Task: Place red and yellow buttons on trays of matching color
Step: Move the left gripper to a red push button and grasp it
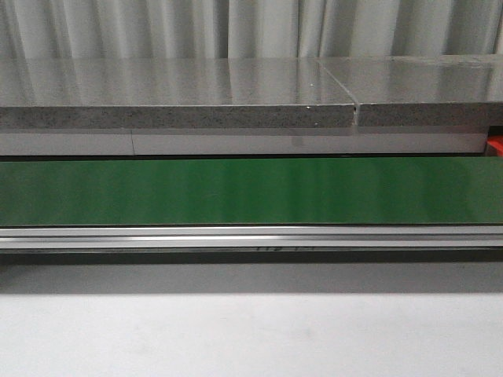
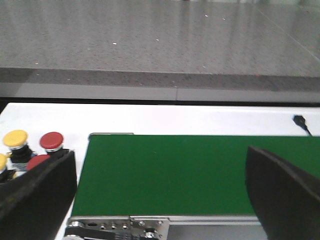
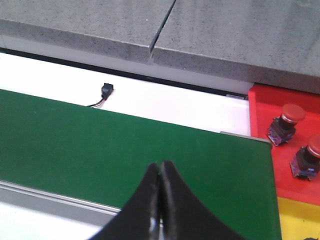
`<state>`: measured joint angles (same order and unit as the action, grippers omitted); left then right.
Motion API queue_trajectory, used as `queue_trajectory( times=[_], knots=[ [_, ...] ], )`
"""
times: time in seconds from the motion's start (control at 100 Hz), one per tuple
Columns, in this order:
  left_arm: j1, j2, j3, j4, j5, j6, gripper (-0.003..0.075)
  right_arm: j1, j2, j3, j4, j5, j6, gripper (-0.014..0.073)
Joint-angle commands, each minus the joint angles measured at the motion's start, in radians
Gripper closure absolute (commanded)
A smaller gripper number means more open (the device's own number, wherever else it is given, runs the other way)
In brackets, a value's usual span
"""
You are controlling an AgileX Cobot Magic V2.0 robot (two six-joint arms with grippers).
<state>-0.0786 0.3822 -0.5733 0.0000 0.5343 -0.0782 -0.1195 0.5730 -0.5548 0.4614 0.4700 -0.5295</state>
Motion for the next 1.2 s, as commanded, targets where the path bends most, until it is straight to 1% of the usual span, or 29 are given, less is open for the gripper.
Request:
queue_trajectory(
  times=[0.0,0.05,0.1,0.19,0.28,0.42,0.61,0.71,0.81,0.96,1.13,1.19],
  knots=[
    [0.031,0.059,-0.084,0.148,-0.07,-0.209,0.0049,-0.002,-0.002,-0.025,0.025,-0.063,-0.01,0.0661],
    [0.054,0.097,-0.116,0.233,-0.062,-0.276,0.0049,-0.002,-0.002,-0.025,0.025,-0.063,-0.01,0.0661],
    [0.079,0.14,-0.149,0.277,-0.054,-0.31,0.005,-0.002,-0.002,-0.025,0.025,-0.063,-0.01,0.0661],
    [0.13,0.235,-0.208,0.291,-0.046,-0.312,0.005,-0.002,-0.002,-0.025,0.025,-0.063,-0.01,0.0661],
    [0.185,0.344,-0.265,0.274,-0.024,-0.312,0.005,-0.002,-0.002,-0.025,0.025,-0.063,-0.01,0.0661],
    [0.266,0.517,-0.343,0.207,0.01,-0.312,0.005,-0.002,-0.002,-0.025,0.025,-0.063,-0.01,0.0661],
    [0.359,0.753,-0.422,0.134,0.011,-0.312,0.005,-0.002,-0.002,-0.025,0.025,-0.063,-0.01,0.0661],
    [0.4,0.87,-0.459,0.132,0.008,-0.312,0.005,-0.002,-0.002,-0.025,0.025,-0.063,-0.01,0.0661],
    [0.424,0.971,-0.484,0.13,0.008,-0.312,0.005,-0.002,-0.002,-0.025,0.025,-0.063,-0.01,0.0661],
    [0.429,1.091,-0.514,0.13,0.01,-0.3,0.005,-0.002,-0.002,-0.025,0.025,-0.063,-0.01,0.0661],
    [0.429,1.163,-0.543,0.13,0.003,-0.246,0.005,-0.002,-0.002,-0.025,0.025,-0.063,-0.01,0.0661],
    [0.429,1.178,-0.552,0.13,-0.003,-0.246,0.005,-0.002,-0.002,-0.025,0.025,-0.063,-0.01,0.0661]
  ],
)
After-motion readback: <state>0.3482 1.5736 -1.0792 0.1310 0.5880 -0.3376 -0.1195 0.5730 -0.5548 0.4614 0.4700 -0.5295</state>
